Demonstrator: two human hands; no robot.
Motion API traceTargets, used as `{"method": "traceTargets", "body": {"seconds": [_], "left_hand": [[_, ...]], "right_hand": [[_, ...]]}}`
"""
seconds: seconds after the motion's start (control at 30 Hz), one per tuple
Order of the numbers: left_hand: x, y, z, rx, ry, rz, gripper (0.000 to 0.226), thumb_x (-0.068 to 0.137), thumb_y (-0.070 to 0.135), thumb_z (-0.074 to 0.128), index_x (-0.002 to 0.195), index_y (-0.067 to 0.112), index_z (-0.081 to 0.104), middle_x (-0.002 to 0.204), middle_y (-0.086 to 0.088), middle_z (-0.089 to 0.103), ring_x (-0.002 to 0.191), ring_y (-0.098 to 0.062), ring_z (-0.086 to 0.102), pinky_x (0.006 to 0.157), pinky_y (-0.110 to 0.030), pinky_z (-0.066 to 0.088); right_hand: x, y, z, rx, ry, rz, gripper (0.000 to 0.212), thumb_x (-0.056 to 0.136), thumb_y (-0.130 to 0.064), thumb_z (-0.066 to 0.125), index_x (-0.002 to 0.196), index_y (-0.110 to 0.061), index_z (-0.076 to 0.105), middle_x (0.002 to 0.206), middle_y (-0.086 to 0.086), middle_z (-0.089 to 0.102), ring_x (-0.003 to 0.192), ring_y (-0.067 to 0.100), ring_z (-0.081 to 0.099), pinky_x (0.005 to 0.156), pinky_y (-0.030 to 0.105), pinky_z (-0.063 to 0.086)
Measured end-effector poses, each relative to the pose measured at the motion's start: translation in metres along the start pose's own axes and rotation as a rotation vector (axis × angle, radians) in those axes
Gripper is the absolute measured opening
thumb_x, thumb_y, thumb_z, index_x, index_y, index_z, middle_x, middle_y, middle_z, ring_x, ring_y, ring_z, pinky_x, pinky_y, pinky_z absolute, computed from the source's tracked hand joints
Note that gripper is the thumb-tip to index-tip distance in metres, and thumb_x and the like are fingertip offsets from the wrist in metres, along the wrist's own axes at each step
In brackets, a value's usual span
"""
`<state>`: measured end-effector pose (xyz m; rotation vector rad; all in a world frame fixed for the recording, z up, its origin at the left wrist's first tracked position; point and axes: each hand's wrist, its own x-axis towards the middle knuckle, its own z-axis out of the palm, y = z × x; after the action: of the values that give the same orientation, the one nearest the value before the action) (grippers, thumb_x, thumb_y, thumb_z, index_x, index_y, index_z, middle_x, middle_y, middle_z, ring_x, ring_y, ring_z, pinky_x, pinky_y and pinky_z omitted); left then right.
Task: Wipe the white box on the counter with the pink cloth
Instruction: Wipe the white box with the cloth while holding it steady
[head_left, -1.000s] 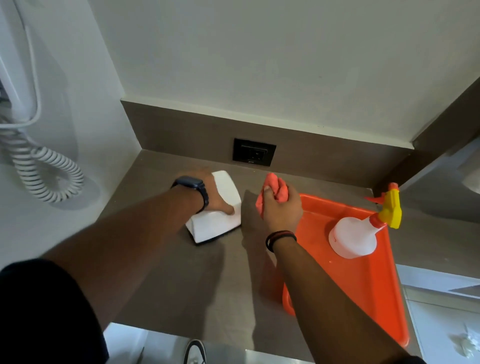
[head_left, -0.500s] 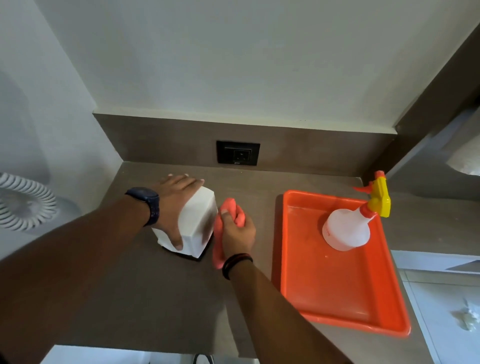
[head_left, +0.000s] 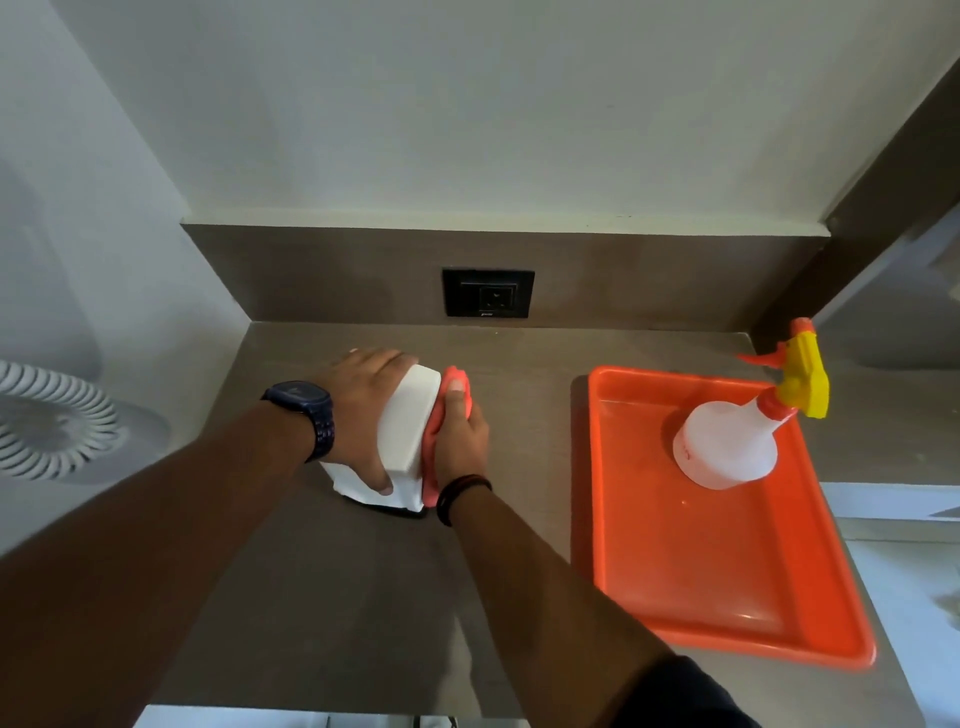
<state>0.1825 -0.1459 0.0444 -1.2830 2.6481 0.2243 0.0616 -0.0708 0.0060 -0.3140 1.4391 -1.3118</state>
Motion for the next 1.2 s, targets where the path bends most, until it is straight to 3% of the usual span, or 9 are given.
{"method": "traceTargets", "body": {"seconds": [0.1, 0.2, 0.27, 0.33, 0.4, 0.63, 0.83, 1.03, 1.2], "left_hand": [[0.000, 0.000, 0.002, 0.024, 0.006, -0.018, 0.142, 0.013, 0.078, 0.064, 0.136, 0.028, 0.011, 0.144, -0.005, 0.034, 0.129, -0.025, 0.029, 0.109, -0.041, 0.023], [0.000, -0.001, 0.007, 0.014, 0.034, -0.015, 0.141, 0.013, 0.078, 0.065, 0.134, 0.030, 0.012, 0.140, -0.005, 0.039, 0.125, -0.027, 0.034, 0.105, -0.042, 0.029], [0.001, -0.002, 0.009, -0.002, 0.040, -0.012, 0.142, 0.014, 0.079, 0.068, 0.135, 0.030, 0.013, 0.138, -0.003, 0.040, 0.124, -0.026, 0.036, 0.103, -0.043, 0.032], [0.001, -0.003, 0.009, -0.006, 0.051, -0.015, 0.143, 0.014, 0.081, 0.068, 0.136, 0.029, 0.015, 0.137, -0.002, 0.041, 0.122, -0.025, 0.038, 0.101, -0.042, 0.034], [0.001, -0.004, 0.010, 0.000, 0.064, -0.014, 0.142, 0.012, 0.080, 0.067, 0.134, 0.029, 0.016, 0.135, -0.003, 0.044, 0.120, -0.025, 0.040, 0.100, -0.042, 0.035], [-0.002, 0.001, 0.002, 0.017, 0.015, -0.021, 0.142, 0.013, 0.076, 0.064, 0.136, 0.027, 0.011, 0.144, -0.006, 0.035, 0.129, -0.026, 0.029, 0.108, -0.042, 0.026], [-0.002, 0.002, -0.001, 0.003, 0.015, -0.007, 0.139, 0.015, 0.075, 0.064, 0.135, 0.025, 0.016, 0.139, -0.005, 0.039, 0.124, -0.025, 0.035, 0.105, -0.042, 0.029], [-0.002, 0.002, 0.000, 0.012, 0.030, -0.023, 0.139, 0.013, 0.076, 0.064, 0.133, 0.023, 0.020, 0.136, -0.005, 0.042, 0.121, -0.025, 0.038, 0.102, -0.041, 0.032], [-0.001, 0.004, -0.004, 0.023, -0.003, -0.038, 0.140, 0.013, 0.074, 0.066, 0.134, 0.024, 0.017, 0.138, -0.005, 0.040, 0.123, -0.025, 0.036, 0.101, -0.042, 0.035]], "right_hand": [[-0.009, 0.010, -0.006, 0.011, 0.032, 0.045, 0.041, 0.094, -0.054, 0.048, 0.096, -0.021, 0.071, 0.088, -0.006, 0.073, 0.084, 0.009, 0.068, 0.062, 0.016, 0.051], [-0.026, 0.027, -0.010, 0.023, 0.064, 0.067, 0.036, 0.095, -0.051, 0.048, 0.101, -0.023, 0.070, 0.091, -0.006, 0.071, 0.078, 0.002, 0.067, 0.051, 0.007, 0.047], [-0.034, 0.032, -0.006, 0.003, 0.090, 0.040, 0.036, 0.095, -0.050, 0.051, 0.112, -0.023, 0.068, 0.104, -0.002, 0.072, 0.092, 0.006, 0.067, 0.069, 0.016, 0.055], [-0.032, 0.030, -0.001, 0.006, 0.105, -0.006, 0.036, 0.094, -0.048, 0.052, 0.115, -0.023, 0.067, 0.110, 0.002, 0.072, 0.103, 0.018, 0.067, 0.090, 0.040, 0.057], [-0.024, 0.022, 0.005, -0.021, 0.076, -0.069, 0.025, 0.092, -0.051, 0.052, 0.108, -0.034, 0.063, 0.107, -0.002, 0.071, 0.102, 0.018, 0.066, 0.093, 0.047, 0.055], [0.003, 0.003, 0.001, -0.053, 0.093, -0.087, 0.020, 0.093, -0.044, 0.055, 0.088, -0.024, 0.056, 0.090, -0.001, 0.067, 0.091, 0.020, 0.065, 0.087, 0.039, 0.053], [-0.016, 0.027, -0.001, -0.029, 0.172, 0.013, 0.022, 0.089, -0.046, 0.054, 0.099, -0.029, 0.064, 0.100, 0.000, 0.070, 0.097, 0.021, 0.065, 0.094, 0.046, 0.052], [-0.001, 0.008, 0.006, -0.017, 0.111, -0.161, 0.016, 0.087, -0.045, 0.058, 0.090, -0.033, 0.068, 0.092, -0.006, 0.074, 0.091, 0.014, 0.069, 0.088, 0.042, 0.056], [0.010, 0.001, 0.004, -0.058, 0.120, -0.139, 0.035, 0.089, -0.048, 0.058, 0.109, -0.022, 0.071, 0.108, -0.001, 0.074, 0.106, 0.018, 0.066, 0.101, 0.045, 0.051]]}}
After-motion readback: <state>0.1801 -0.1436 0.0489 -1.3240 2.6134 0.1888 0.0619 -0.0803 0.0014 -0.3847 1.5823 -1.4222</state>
